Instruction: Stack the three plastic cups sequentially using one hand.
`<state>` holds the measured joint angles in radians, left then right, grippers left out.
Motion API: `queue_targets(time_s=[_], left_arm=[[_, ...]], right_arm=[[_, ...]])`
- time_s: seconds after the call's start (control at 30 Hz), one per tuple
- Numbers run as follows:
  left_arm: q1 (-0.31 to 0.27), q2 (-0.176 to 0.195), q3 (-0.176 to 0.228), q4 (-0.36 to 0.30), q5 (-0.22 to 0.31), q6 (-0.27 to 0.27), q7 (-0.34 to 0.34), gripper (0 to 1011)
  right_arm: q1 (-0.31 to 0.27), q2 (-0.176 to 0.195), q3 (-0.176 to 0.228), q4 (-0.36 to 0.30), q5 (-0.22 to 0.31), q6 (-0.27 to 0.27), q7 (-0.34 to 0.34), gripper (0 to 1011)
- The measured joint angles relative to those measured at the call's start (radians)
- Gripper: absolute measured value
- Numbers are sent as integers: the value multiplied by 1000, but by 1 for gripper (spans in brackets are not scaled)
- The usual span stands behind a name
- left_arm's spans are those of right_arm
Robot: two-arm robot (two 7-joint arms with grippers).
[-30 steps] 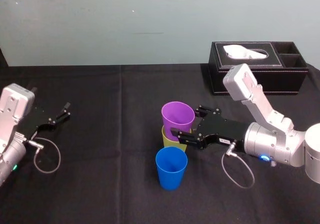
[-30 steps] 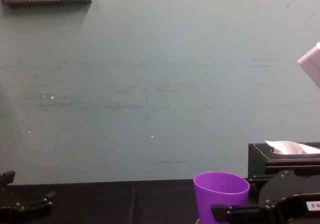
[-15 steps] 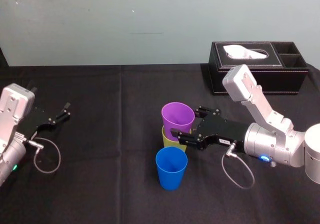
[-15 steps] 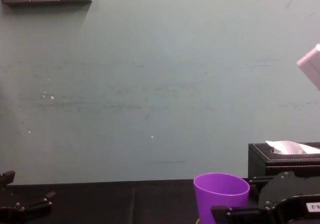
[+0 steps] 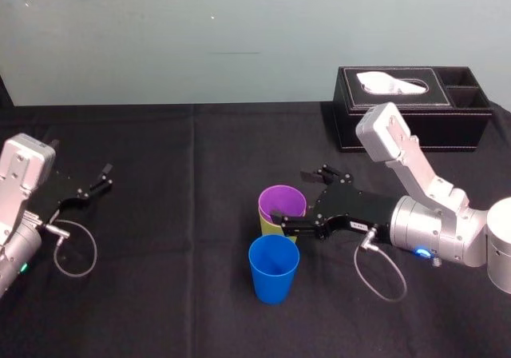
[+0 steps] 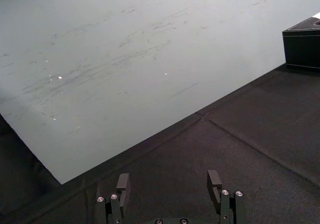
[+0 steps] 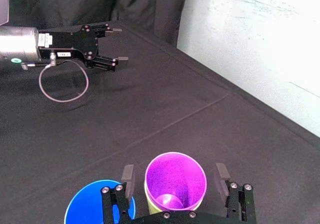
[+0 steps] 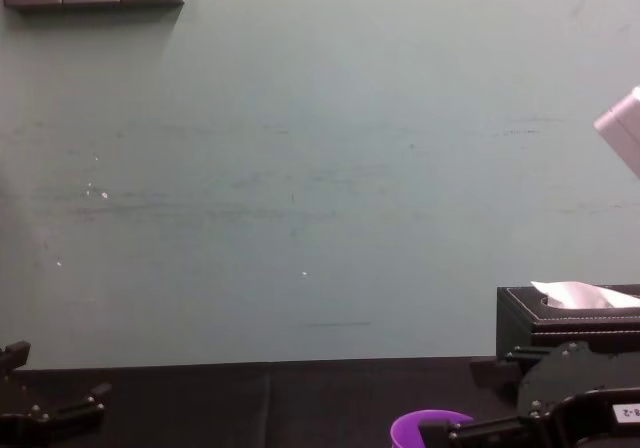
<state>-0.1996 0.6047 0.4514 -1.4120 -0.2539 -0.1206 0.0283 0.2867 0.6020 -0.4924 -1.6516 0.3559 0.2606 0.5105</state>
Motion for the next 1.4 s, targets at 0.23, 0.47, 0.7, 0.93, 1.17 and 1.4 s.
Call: queue_targets(time_s=[0.23, 0.47, 0.7, 0.93, 1.17, 1.4], left_arm=[[0, 0, 0, 0, 0, 0, 0, 1010], [0, 0, 0, 0, 0, 0, 0, 1010], [0, 0, 0, 0, 0, 0, 0, 1010], [0, 0, 0, 0, 0, 0, 0, 1010], [0, 0, 0, 0, 0, 0, 0, 1010], [0, 0, 0, 0, 0, 0, 0, 1010]], right_arm=[[0, 0, 0, -1, 1, 0, 0, 1004], [0, 0, 0, -1, 1, 0, 0, 1004], [-12, 7, 18, -19, 12, -2, -5, 1004], [-74, 59, 88, -102, 50, -17, -20, 1004], [-160, 122, 154, -162, 102, -39, -19, 1004], [-252, 178, 197, -190, 143, -71, -7, 1004]])
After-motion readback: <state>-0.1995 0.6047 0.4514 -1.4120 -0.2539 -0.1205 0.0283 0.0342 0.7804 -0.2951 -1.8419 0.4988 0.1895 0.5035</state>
